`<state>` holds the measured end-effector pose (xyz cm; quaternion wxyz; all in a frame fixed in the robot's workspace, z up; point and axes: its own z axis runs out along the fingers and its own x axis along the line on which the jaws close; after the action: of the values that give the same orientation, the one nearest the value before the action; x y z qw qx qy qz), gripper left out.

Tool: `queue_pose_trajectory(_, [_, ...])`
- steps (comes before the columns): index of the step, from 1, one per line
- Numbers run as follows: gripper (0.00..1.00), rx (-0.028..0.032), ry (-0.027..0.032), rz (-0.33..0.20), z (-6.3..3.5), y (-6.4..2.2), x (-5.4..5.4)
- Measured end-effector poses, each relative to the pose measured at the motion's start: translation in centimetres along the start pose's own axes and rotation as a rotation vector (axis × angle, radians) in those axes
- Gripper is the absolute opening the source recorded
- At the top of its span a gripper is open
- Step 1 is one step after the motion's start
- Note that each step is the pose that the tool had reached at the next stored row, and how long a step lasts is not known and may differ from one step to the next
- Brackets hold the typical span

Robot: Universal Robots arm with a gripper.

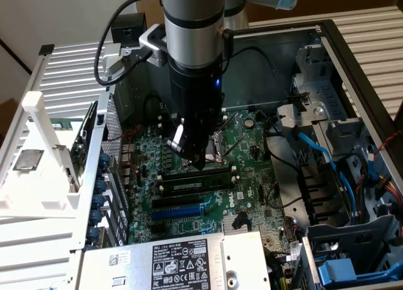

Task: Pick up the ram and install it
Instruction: 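Press down the ram until it locks into place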

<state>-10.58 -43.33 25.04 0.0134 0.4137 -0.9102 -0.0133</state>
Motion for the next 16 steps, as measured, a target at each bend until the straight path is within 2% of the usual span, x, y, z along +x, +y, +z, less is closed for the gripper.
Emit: queue_pose_trajectory(16, [0.1,-0.0032,-0.0089,0.26,0.23,-0.01,-0.01])
